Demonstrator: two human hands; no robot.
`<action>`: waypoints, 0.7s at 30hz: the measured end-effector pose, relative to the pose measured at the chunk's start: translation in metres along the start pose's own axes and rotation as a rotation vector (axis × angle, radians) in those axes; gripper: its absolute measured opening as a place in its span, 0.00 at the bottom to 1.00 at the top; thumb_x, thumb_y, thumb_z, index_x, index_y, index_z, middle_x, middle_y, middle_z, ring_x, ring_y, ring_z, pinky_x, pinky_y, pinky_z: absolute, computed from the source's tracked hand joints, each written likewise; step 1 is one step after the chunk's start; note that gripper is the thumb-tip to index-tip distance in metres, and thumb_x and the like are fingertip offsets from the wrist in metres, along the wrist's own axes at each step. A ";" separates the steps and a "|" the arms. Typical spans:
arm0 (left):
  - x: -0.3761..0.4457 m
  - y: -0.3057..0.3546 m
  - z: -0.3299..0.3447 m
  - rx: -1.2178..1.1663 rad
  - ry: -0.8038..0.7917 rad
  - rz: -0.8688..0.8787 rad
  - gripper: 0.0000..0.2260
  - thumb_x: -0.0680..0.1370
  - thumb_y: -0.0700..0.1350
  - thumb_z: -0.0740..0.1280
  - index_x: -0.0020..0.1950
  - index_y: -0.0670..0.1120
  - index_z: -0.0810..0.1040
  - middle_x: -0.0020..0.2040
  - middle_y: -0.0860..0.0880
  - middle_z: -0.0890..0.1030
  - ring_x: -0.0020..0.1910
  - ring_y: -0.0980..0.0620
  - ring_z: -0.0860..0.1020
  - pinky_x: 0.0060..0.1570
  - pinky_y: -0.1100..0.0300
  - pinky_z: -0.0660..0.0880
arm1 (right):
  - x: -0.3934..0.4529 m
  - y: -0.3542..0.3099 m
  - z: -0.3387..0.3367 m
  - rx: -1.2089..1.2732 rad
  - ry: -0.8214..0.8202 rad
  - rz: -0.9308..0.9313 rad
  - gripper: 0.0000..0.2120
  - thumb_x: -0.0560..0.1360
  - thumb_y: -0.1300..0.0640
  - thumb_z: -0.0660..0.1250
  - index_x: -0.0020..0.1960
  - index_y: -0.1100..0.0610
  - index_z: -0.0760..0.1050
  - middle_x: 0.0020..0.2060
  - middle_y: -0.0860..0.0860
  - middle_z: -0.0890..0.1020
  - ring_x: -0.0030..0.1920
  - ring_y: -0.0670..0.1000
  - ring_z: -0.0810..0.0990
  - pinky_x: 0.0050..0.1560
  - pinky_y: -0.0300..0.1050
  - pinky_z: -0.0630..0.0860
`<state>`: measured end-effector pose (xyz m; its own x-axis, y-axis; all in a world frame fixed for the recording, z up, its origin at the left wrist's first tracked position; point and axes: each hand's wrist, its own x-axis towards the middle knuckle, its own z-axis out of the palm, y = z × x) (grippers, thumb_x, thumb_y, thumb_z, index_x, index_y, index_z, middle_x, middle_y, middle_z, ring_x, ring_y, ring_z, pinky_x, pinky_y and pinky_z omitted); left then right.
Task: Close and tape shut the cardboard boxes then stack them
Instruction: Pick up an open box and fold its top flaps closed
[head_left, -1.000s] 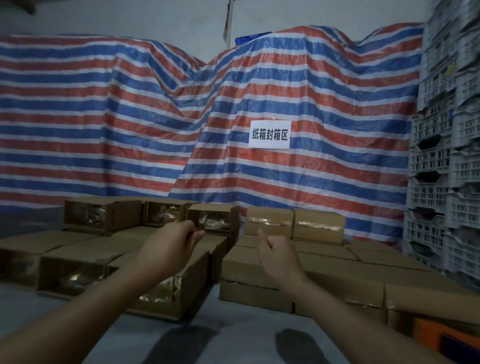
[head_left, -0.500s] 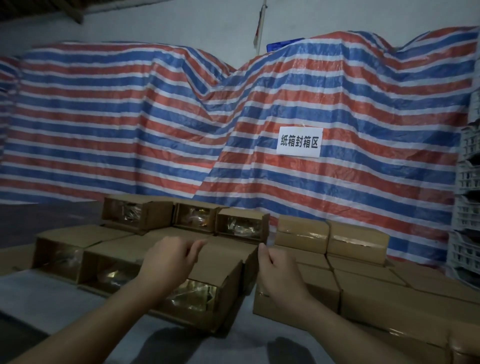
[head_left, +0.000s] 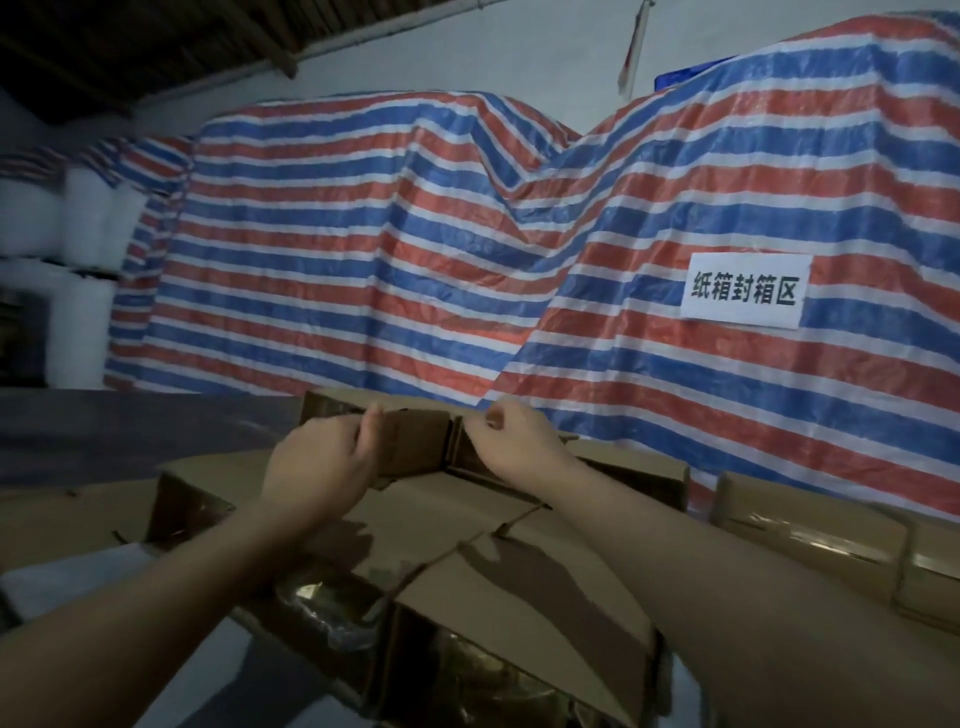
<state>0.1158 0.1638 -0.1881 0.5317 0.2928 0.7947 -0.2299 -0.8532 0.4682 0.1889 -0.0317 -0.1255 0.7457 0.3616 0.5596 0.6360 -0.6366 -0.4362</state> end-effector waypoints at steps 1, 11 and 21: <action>0.012 -0.011 0.004 0.016 -0.038 -0.006 0.21 0.83 0.57 0.51 0.36 0.52 0.74 0.28 0.52 0.76 0.27 0.61 0.76 0.30 0.63 0.69 | 0.016 -0.004 0.009 0.005 -0.020 -0.024 0.14 0.79 0.42 0.61 0.53 0.52 0.72 0.48 0.47 0.77 0.46 0.47 0.76 0.46 0.45 0.76; 0.083 -0.093 0.054 0.356 -0.319 -0.194 0.09 0.79 0.51 0.62 0.57 0.51 0.72 0.51 0.50 0.73 0.49 0.50 0.76 0.55 0.50 0.77 | 0.109 -0.033 0.089 -0.016 -0.146 -0.167 0.15 0.74 0.41 0.68 0.56 0.40 0.67 0.47 0.43 0.74 0.51 0.49 0.75 0.59 0.54 0.77; 0.114 -0.129 0.056 0.577 -0.368 -0.294 0.09 0.80 0.48 0.62 0.60 0.52 0.73 0.62 0.45 0.69 0.58 0.46 0.71 0.62 0.47 0.72 | 0.137 -0.032 0.142 -0.368 -0.185 -0.079 0.12 0.77 0.48 0.68 0.54 0.53 0.71 0.48 0.53 0.75 0.46 0.54 0.76 0.53 0.53 0.79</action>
<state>0.2516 0.2826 -0.1794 0.7674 0.4667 0.4397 0.3747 -0.8829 0.2832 0.2986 0.1345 -0.1349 0.7420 0.5139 0.4306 0.6043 -0.7908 -0.0975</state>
